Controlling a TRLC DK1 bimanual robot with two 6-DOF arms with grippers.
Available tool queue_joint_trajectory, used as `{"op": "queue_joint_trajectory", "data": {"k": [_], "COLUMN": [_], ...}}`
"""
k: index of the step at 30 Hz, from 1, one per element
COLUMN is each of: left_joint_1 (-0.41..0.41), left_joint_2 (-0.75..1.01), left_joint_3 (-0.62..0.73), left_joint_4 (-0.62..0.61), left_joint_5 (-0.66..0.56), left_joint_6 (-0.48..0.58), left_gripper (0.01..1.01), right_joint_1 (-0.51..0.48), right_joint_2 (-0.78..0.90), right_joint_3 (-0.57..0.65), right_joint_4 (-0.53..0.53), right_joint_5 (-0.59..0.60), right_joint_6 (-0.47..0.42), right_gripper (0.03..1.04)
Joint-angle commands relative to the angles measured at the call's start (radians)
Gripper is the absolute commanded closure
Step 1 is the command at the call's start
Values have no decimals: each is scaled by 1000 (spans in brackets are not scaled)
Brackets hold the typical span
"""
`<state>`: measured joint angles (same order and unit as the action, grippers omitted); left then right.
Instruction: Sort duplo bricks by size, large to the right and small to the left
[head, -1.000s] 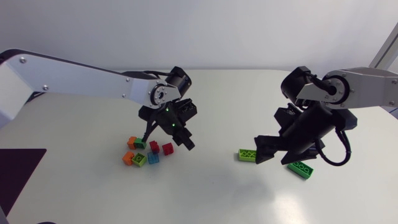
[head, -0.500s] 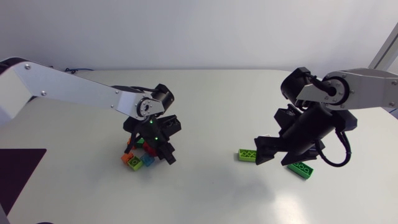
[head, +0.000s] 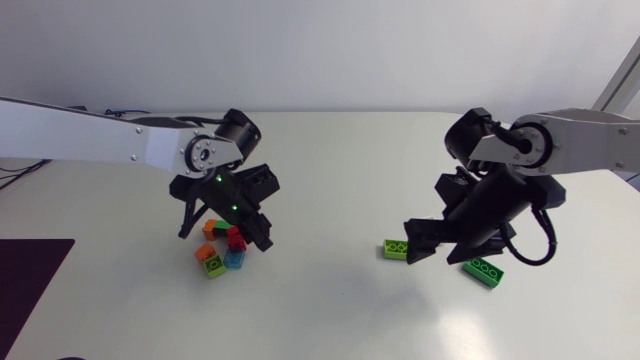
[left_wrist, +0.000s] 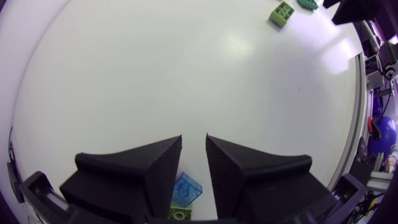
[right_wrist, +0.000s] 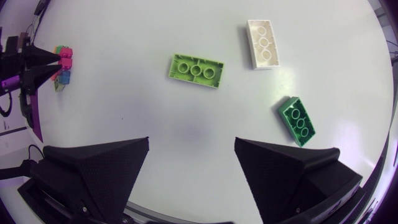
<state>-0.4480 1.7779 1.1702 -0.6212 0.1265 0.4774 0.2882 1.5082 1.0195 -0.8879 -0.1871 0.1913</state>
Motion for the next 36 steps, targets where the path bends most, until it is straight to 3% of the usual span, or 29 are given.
{"op": "queue_joint_trajectory", "data": {"k": [1, 4, 9, 18, 26, 36], "left_joint_1": [0, 5, 23, 63, 75, 77], "left_joint_2": [-69, -95, -156, -190, -193, -199], "left_joint_3": [26, 17, -14, -60, -92, -98], "left_joint_4": [-11, -14, -14, -6, 12, 17], "left_joint_5": [19, 18, 19, 45, 47, 47], "left_joint_6": [-37, -60, -77, -79, -77, -79], "left_gripper": [728, 726, 705, 705, 705, 705], "right_joint_1": [42, 74, 89, 151, 175, 65], "right_joint_2": [89, 162, 239, 293, 379, 468], "right_joint_3": [59, 110, 151, 174, 197, 235], "right_joint_4": [3, 29, 110, 179, 179, 139], "right_joint_5": [0, 8, 49, 52, 51, 31], "right_joint_6": [20, 28, 37, 50, 43, 30], "right_gripper": [118, 184, 616, 1016, 1016, 1016]}}
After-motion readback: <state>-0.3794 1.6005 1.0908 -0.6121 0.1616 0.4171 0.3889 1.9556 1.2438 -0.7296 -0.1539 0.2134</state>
